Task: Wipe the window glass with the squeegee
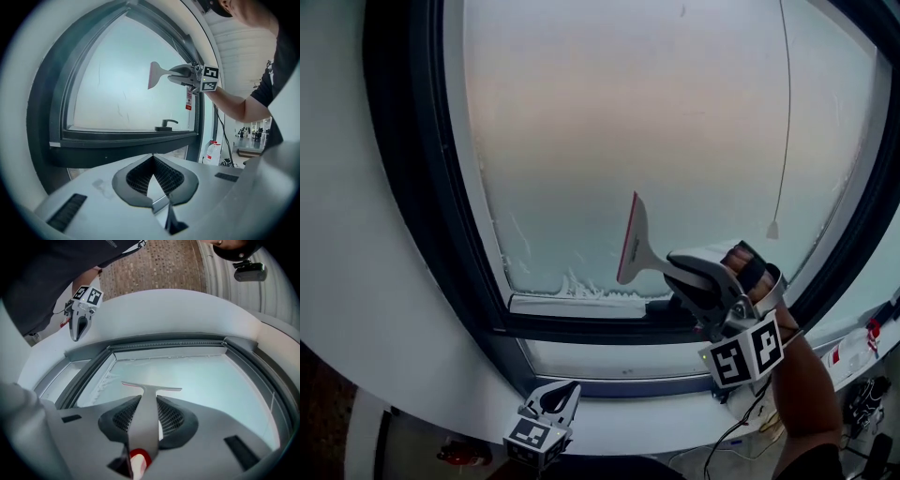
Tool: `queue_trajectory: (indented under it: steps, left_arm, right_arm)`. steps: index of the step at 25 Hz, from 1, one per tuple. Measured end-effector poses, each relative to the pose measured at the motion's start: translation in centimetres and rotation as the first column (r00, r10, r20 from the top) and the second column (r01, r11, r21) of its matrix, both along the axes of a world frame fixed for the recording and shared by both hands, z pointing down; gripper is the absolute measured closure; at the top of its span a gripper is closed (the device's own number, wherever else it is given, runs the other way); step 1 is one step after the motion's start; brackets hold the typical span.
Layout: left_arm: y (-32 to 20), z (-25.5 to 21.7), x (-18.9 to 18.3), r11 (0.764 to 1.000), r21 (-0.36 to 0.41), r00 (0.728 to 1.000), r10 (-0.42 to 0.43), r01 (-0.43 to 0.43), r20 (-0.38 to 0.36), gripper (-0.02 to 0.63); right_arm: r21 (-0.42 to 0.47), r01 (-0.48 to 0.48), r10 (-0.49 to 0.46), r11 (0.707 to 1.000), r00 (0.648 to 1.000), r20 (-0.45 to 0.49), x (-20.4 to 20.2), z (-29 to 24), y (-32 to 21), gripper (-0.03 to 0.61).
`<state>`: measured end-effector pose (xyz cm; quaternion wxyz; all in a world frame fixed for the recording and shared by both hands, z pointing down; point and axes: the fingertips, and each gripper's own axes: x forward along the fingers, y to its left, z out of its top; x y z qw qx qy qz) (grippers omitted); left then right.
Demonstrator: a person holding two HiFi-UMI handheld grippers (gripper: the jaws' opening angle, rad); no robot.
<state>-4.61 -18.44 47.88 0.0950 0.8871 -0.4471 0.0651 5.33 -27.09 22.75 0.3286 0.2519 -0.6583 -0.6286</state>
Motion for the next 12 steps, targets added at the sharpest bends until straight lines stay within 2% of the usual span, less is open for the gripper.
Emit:
queue_trajectory:
  steps: [5, 12]
  left_arm:
    - [0.6, 0.6, -2.2, 1.0, -0.017, 1.0, -0.003, 0.003, 0.01, 0.614]
    - [2.0, 1.0, -4.9, 1.0, -0.014, 1.0, -0.024, 0.024, 0.019, 0.614]
  right_arm:
    - [0.045, 0.09, -0.091, 0.995, 0.996, 0.025, -6.9, -3.1, -0.2, 0.491]
    - [0.081, 0.159, -0.163, 0.984, 0.986, 0.045, -14.7, -8.6, -1.4, 0.491]
